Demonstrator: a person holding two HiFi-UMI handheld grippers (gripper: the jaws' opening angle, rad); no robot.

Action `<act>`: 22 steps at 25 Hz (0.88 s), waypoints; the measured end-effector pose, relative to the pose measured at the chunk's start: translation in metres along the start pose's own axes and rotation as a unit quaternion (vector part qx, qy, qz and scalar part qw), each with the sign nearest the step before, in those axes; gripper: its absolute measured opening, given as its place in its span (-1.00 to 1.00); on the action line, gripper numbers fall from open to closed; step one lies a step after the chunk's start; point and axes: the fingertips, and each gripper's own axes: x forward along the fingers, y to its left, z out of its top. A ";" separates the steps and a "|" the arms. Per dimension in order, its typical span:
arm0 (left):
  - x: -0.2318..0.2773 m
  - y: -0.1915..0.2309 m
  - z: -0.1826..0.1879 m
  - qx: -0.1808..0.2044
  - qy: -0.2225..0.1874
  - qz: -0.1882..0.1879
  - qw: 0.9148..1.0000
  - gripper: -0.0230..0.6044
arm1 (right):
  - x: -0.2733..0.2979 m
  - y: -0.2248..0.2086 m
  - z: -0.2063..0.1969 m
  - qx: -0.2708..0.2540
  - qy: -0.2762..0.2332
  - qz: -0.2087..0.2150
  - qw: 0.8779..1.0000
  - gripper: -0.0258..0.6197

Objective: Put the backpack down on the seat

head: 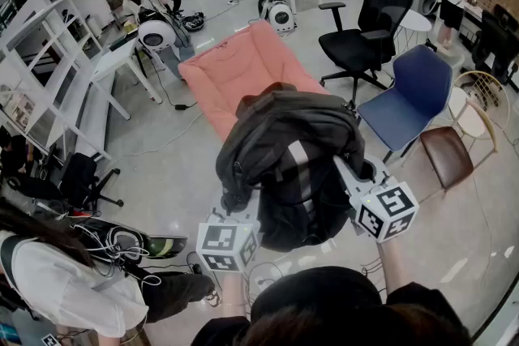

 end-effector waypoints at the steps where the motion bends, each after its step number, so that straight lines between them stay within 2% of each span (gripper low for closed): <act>1: 0.000 0.000 0.000 -0.001 0.001 0.000 1.000 -0.58 | 0.000 0.000 0.000 -0.001 0.000 0.000 1.000 -0.71; 10: 0.002 -0.001 -0.003 -0.004 0.010 0.002 1.000 -0.58 | 0.000 -0.003 -0.004 0.006 0.007 0.002 1.000 -0.71; 22: 0.019 -0.009 -0.018 -0.021 0.023 0.027 0.999 -0.58 | 0.013 -0.024 -0.018 0.011 0.021 0.025 0.999 -0.71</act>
